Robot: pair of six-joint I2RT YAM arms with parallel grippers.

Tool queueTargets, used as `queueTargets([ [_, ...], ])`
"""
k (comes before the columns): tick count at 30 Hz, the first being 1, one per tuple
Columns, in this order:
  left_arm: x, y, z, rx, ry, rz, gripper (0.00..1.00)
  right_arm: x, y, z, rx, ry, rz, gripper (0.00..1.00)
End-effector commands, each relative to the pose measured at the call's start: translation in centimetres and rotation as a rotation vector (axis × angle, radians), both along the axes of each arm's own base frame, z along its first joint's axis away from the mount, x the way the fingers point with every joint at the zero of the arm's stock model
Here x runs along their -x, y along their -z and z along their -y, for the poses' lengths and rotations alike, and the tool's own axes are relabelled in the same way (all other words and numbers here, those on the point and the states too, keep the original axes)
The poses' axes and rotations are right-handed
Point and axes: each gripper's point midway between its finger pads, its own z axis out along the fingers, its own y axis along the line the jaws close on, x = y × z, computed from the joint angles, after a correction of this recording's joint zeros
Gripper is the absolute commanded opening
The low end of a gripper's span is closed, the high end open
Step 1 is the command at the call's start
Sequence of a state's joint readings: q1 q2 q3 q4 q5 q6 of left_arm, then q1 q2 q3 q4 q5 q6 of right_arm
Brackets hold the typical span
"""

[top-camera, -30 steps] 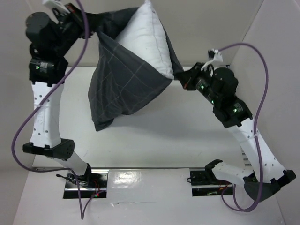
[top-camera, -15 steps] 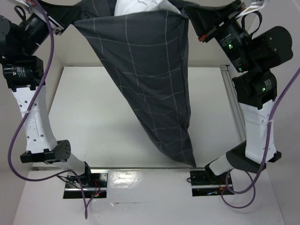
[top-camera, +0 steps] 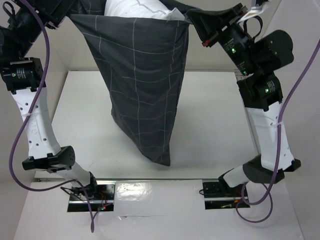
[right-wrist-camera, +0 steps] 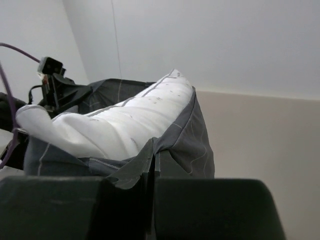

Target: Put the pillow into the pillowcase

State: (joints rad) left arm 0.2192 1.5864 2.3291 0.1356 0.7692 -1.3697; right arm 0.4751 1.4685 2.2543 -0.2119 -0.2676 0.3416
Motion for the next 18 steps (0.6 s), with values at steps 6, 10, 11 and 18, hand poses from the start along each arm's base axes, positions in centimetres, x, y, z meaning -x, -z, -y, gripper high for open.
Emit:
queueTargets([
  [6,1.9,-0.2,-0.7,0.038,-0.063,0.088,0.00,0.0,0.6,2.5,-0.041,0.116,0.052,0.00],
  [10,-0.9,0.6,-1.1,0.057,-0.020,0.041,0.00,4.8,-7.0,4.7,-0.129,0.118,0.274,0.00],
  [11,-1.0,0.1,-1.1,0.064,-0.009,0.048,0.00,7.2,-9.0,5.2,-0.151,0.091,0.364,0.00],
  [18,2.4,-4.6,-1.1,0.103,-0.031,0.203,0.00,11.7,-10.9,7.3,-0.240,0.112,0.588,0.00],
])
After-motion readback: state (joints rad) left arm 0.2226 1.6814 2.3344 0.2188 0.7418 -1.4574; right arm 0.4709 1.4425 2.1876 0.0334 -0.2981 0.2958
